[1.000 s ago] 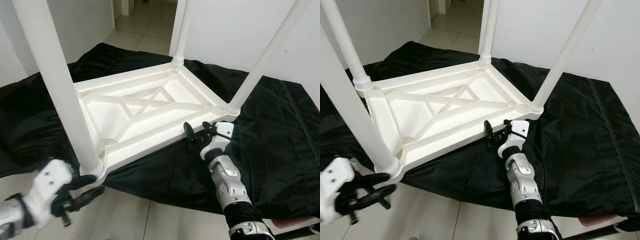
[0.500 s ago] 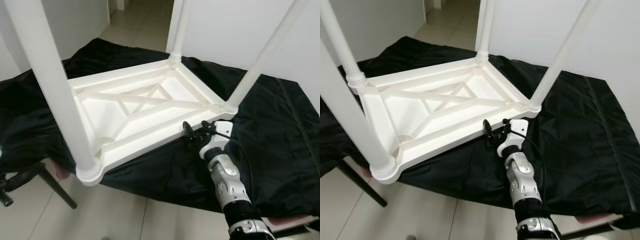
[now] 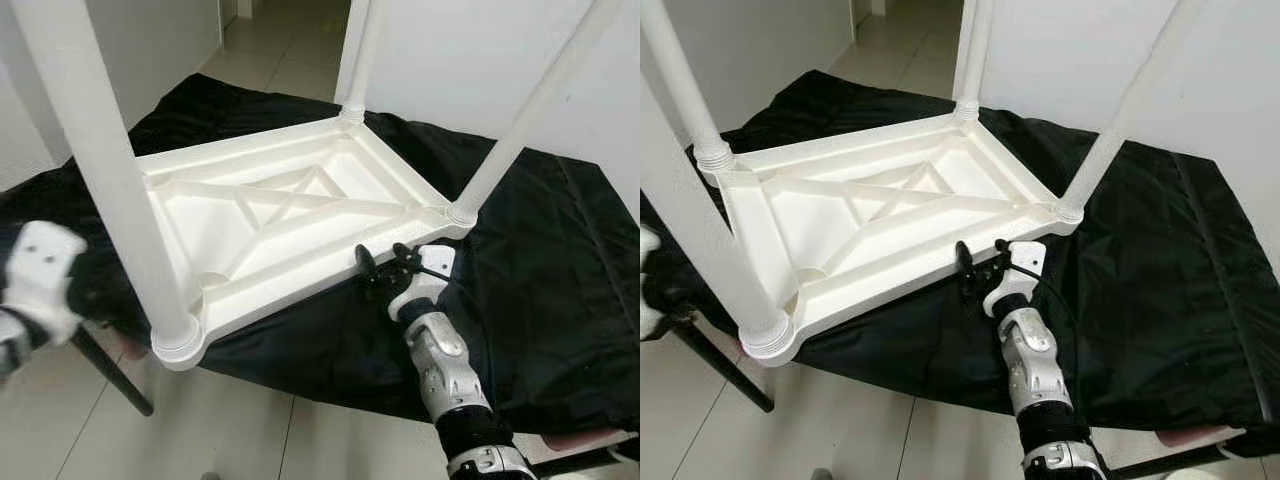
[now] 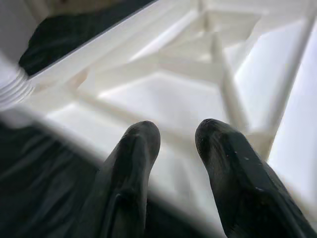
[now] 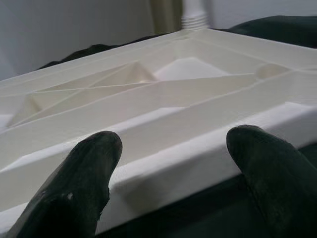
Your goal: Building children table
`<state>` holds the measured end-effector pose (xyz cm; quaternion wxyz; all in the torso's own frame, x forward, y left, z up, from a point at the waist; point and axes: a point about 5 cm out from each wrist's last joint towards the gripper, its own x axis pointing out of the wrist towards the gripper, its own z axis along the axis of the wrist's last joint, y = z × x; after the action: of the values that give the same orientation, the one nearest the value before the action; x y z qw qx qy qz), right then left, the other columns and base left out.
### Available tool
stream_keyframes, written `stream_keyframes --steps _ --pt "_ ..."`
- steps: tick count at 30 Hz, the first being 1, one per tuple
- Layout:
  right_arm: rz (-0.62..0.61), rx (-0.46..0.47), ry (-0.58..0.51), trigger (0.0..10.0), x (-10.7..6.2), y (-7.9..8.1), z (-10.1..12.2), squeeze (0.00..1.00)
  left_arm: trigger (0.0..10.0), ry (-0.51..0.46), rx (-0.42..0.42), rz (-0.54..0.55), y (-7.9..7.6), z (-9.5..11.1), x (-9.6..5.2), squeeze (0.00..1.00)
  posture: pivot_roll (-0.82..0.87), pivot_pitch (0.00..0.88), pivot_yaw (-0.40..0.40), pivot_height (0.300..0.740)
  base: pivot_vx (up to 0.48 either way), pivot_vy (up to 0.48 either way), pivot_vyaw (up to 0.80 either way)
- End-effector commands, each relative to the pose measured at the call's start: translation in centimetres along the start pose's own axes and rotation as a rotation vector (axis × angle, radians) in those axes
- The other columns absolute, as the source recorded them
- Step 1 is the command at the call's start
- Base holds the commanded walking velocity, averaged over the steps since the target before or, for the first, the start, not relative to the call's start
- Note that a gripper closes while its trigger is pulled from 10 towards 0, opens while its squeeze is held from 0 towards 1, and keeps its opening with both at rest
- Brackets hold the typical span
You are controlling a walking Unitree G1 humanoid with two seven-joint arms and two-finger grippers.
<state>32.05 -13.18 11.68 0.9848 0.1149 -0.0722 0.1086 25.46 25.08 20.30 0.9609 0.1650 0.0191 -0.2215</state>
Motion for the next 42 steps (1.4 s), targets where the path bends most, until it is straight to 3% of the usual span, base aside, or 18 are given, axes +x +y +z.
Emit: stream_keyframes --steps 1,5,6,7,9,16,17,19,25,28,29,37,42 --pt "-0.06 -0.007 0.01 10.0 -0.5 -0.7 -0.2 0.0 10.0 0.002 -0.024 0.104 -0.2 -0.5 0.7 0.0 0.09 0.069 -0.098 0.74 0.0 0.0 0.0" --pt "-0.104 -0.017 0.027 10.0 -0.5 -0.8 -0.4 0.0 10.0 -0.016 -0.04 0.073 -1.1 -0.6 1.3 0.0 0.09 0.07 -0.098 0.74 0.0 0.0 0.0" --pt "-0.194 -0.044 0.069 10.0 -0.3 -1.4 -1.0 0.0 10.0 -0.017 -0.073 -0.001 -2.8 -1.0 1.7 0.0 0.09 0.067 -0.105 0.74 0.0 0.0 0.0" --pt "-0.194 -0.044 0.069 10.0 -0.3 -1.4 -1.0 0.0 10.0 -0.017 -0.073 -0.001 -2.8 -1.0 1.7 0.0 0.09 0.067 -0.105 0.74 0.0 0.0 0.0" --pt "-0.258 -0.056 0.094 10.0 -0.3 -1.8 -1.3 0.0 10.0 -0.027 -0.097 -0.06 -4.2 -1.2 1.8 0.0 0.09 0.064 -0.108 0.74 0.0 0.0 0.0" --pt "-0.289 -0.057 0.104 10.0 0.0 -2.1 -1.2 0.0 10.0 -0.039 -0.128 -0.15 -6.1 -1.5 2.0 0.0 0.09 0.061 -0.114 0.74 0.0 0.0 0.0" --pt "-0.293 -0.06 0.11 10.0 0.6 -2.3 -1.0 0.0 10.0 -0.079 -0.178 -0.233 -7.8 -1.2 2.2 0.0 0.09 0.057 -0.122 0.74 0.0 0.0 0.0" --pt "-0.296 -0.061 0.112 10.0 0.7 -2.4 -0.9 0.0 10.0 -0.09 -0.192 -0.253 -8.3 -1.1 2.3 0.0 0.09 0.057 -0.122 0.74 0.0 0.0 0.0" --pt "-0.332 -0.07 0.134 10.0 1.6 -3.4 -0.5 0.0 10.0 -0.138 -0.241 -0.423 -13.2 -0.5 3.2 0.0 0.09 0.045 -0.135 0.74 0.0 0.0 0.0" --pt "-0.335 -0.069 0.14 10.0 1.9 -3.5 -0.4 0.0 10.0 -0.147 -0.249 -0.442 -13.7 -0.3 3.5 0.0 0.09 0.045 -0.135 0.74 0.0 0.0 0.0" --pt "-0.319 -0.082 0.152 10.0 2.7 -3.5 -0.1 0.0 10.0 -0.166 -0.251 -0.479 -14.7 0.2 4.2 0.0 0.09 0.043 -0.129 0.74 0.0 0.0 0.0" --pt "-0.279 -0.117 0.164 10.0 4.3 -3.8 0.7 0.0 10.0 -0.206 -0.256 -0.518 -16.2 1.5 5.5 0.0 0.06 0.04 -0.11 0.74 0.0 0.0 0.0" --pt "-0.29 -0.134 0.08 10.0 3.8 -5.1 2.1 0.0 10.0 -0.219 -0.241 -0.537 -16.7 1.8 6.0 0.0 0.04 0.034 -0.097 0.74 0.0 0.0 0.0"
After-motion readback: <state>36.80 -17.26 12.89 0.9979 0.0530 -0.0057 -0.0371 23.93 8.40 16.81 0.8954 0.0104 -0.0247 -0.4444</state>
